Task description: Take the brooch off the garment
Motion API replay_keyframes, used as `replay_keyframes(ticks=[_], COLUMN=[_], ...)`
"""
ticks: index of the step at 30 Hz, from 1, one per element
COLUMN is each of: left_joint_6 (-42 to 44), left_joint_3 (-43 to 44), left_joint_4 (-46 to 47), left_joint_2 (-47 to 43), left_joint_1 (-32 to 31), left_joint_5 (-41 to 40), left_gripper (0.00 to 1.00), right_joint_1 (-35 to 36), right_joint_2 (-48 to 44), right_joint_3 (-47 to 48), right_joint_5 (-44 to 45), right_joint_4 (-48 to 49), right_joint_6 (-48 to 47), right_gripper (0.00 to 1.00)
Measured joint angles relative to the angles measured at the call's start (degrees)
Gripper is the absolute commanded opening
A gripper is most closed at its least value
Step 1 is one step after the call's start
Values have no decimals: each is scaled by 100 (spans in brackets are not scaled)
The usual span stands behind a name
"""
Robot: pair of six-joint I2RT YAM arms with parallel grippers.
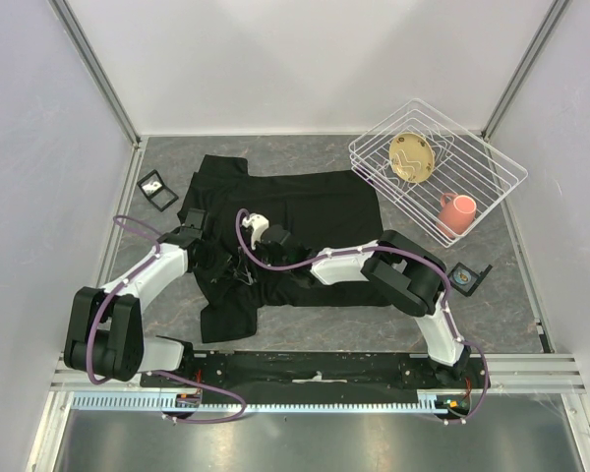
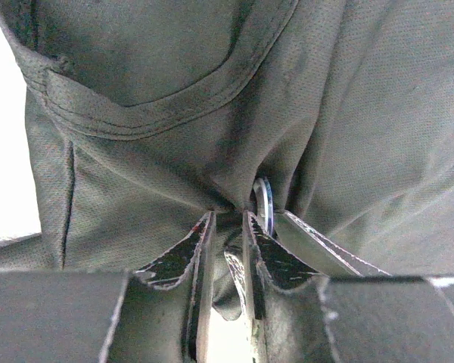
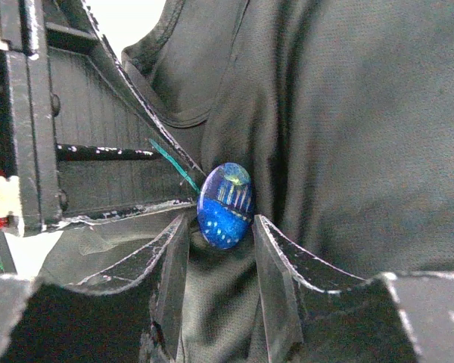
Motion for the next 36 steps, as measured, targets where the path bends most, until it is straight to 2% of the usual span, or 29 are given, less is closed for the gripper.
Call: replay_keyframes(ticks=[6,12,17,33,36], left_joint_6=[2,2,2,0,0], left_joint_3=[39,17,-151,-662,-804], left_joint_4=[2,-46,-107,-166,-166], left_joint_2=[0,-26,-116,-616,-616], left_joint_1=[0,46,192,195,195], left_joint_5=[-2,-55,-85,-48,-42], left_gripper=[29,23,23,19,19], right_joint_1=[9,9,9,7,-9], right_joint_2=[7,7,9,437,546], right_joint_3=[0,0,0,-313,-313], right_joint_5=[107,232,251,50,-87], right_joint_4=[13,31,92,1187,1403], right_joint_6=[26,201,551,1987,2072], right_gripper=[34,23,15,14,10])
